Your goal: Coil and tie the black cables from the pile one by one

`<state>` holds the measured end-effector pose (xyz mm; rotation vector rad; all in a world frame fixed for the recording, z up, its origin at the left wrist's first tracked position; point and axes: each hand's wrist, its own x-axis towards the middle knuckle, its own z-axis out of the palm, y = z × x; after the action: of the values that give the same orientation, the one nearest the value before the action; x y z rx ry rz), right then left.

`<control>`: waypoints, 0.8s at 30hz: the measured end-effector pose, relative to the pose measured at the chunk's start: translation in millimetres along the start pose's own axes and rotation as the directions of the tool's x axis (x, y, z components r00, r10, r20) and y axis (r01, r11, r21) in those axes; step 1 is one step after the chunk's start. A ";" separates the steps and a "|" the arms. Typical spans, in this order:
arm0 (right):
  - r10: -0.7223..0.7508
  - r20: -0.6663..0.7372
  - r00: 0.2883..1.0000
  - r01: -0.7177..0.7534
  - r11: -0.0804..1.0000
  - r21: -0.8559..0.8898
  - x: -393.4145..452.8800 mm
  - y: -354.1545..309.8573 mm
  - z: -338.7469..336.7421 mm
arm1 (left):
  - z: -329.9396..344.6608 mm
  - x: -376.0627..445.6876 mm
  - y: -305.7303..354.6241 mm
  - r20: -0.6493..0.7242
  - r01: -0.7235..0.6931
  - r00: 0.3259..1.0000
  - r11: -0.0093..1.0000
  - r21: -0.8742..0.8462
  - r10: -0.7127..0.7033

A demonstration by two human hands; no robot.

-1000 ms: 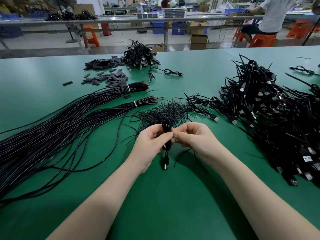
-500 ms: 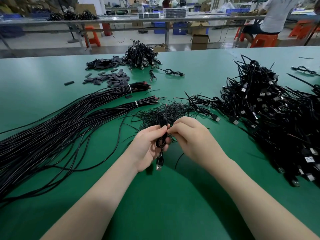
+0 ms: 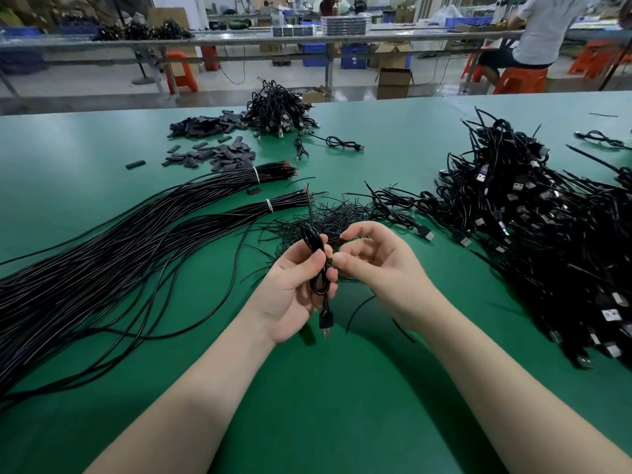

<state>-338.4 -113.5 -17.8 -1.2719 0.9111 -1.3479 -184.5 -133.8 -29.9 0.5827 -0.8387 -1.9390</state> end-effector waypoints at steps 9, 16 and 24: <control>0.422 -0.086 0.903 -0.430 0.886 -0.174 -0.5 -6.7 0.0 | -4.1 3.3 -3.9 -0.090 -0.109 0.988 0.976 0.190 0.128; 0.451 -0.076 0.889 -0.455 0.889 -0.056 0.0 -4.5 -5.6 | -4.2 4.0 -9.1 -0.097 -0.108 0.985 0.949 0.298 0.142; 0.438 -0.065 0.897 -0.440 0.897 -0.036 1.9 -8.9 -10.3 | -2.1 5.0 -13.1 -0.114 -0.126 0.979 0.939 0.320 0.171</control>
<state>-349.9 -114.8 -10.4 -0.9886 1.1955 -1.0080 -192.7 -134.4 -41.4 0.8089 -1.0758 -1.6187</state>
